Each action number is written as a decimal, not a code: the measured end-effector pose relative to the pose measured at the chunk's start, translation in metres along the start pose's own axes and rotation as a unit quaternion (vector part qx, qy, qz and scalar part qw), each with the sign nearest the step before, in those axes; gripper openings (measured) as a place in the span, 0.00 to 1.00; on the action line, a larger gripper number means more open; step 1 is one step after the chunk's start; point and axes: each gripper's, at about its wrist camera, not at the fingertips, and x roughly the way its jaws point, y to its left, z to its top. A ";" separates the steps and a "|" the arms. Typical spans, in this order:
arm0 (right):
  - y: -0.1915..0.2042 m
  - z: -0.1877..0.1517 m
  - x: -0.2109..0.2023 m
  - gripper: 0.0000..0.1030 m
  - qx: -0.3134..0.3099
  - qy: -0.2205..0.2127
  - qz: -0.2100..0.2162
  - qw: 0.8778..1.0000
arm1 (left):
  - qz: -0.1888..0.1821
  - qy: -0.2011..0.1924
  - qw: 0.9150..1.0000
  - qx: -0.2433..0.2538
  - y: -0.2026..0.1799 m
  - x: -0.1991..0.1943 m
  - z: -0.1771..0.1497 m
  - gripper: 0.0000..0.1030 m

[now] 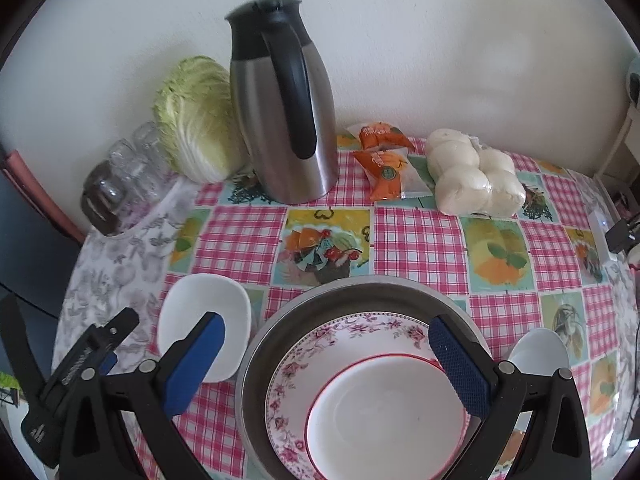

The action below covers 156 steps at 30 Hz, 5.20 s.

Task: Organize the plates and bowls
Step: 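Move the right tool to the white square bowl beside the tray, then close the right tool on the white square bowl rim, then lift the square bowl and carry it over the steel tray, then lower the square bowl into the strawberry bowl in the tray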

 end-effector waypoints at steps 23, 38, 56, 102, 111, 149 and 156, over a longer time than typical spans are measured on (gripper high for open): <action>0.073 -0.007 0.081 0.43 -0.064 0.045 -0.027 0.997 | -0.047 0.069 0.996 -0.008 0.014 0.037 -0.005 0.79; 0.085 -0.009 0.098 0.33 -0.072 0.056 -0.044 0.995 | -0.062 0.087 0.994 -0.016 0.021 0.047 -0.006 0.78; 0.085 -0.009 0.114 0.23 -0.073 0.067 -0.048 0.994 | -0.070 0.105 0.992 -0.006 0.012 0.060 -0.012 0.52; 0.087 -0.002 0.062 0.11 -0.100 0.027 0.029 0.994 | -0.045 0.028 0.997 0.056 -0.016 0.003 -0.014 0.21; 0.068 0.005 0.000 0.11 -0.086 -0.017 0.064 0.994 | -0.061 -0.017 0.994 0.086 -0.043 -0.046 -0.022 0.20; -0.079 -0.044 -0.097 0.11 0.028 -0.100 0.138 0.985 | -0.062 -0.075 0.973 0.212 -0.151 -0.104 -0.106 0.20; -0.109 -0.051 -0.097 0.11 0.055 -0.101 0.162 0.980 | -0.056 -0.079 0.967 0.236 -0.171 -0.106 -0.118 0.20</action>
